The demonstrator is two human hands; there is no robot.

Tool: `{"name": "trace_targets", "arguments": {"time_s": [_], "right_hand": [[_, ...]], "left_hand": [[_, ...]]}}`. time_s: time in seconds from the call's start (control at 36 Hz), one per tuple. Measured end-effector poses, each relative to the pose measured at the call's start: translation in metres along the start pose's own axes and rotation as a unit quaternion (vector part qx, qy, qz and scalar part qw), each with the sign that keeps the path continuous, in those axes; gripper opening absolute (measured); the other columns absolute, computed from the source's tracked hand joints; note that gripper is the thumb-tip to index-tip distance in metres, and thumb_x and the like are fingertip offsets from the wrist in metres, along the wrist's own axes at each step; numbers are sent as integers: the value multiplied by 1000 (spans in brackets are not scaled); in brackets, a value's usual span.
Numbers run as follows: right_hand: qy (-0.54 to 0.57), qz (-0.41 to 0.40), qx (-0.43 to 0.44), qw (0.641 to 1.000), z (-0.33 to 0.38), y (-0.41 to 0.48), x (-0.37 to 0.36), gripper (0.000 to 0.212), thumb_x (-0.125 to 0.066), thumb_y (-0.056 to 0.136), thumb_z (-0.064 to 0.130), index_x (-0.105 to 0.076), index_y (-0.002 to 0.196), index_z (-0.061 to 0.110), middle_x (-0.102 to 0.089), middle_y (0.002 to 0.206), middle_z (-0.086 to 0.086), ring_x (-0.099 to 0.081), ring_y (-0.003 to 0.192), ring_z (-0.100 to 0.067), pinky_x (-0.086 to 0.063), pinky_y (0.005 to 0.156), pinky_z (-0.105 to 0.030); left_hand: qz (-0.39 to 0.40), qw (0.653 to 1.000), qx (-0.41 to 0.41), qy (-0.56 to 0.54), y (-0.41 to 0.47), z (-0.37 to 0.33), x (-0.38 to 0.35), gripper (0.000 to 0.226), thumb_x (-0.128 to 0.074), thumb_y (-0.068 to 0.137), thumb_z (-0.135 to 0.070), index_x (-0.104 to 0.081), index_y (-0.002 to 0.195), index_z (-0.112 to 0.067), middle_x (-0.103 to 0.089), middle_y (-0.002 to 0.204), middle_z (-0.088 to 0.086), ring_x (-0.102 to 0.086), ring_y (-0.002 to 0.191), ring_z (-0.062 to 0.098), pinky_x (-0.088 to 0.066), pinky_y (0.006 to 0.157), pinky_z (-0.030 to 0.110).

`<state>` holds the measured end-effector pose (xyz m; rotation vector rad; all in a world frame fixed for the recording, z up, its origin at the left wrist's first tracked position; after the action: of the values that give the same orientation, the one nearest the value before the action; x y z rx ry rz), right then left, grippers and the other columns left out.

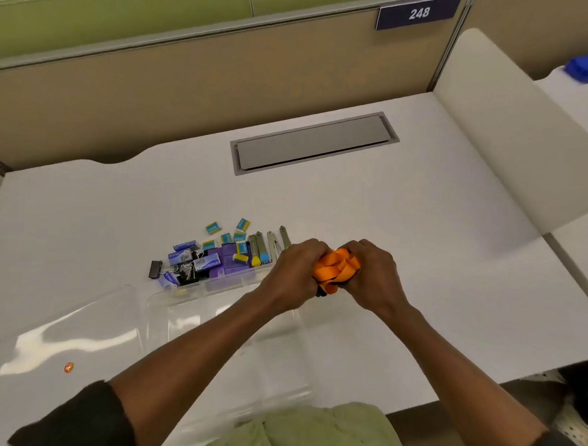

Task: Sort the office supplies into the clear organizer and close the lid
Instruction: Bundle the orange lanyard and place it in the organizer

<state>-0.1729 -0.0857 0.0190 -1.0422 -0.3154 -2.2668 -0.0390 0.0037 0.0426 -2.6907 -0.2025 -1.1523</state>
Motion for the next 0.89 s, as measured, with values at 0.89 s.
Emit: {"name": "trace_targets", "arguments": {"time_s": [0.89], "right_hand": [[-31,169,-38,984,82,-131,-58,63,-74,84,21,-48,140,32,-53,127,7,-65,104,-12,-59,90,-36]], "left_hand": [[24,997,80,1,-182,54,-16,63,-72,86,-7,-48,142,-25,-60,131,-6,-58,115,15,-52,95,30]]}}
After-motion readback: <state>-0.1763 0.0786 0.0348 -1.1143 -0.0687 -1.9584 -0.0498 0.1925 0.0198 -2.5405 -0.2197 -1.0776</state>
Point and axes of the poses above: each hand's wrist, its own y-axis towards the middle knuckle, its own x-axis out of the back of the hand, z = x × y, the point moved 5 cm from there along y, towards the middle knuckle
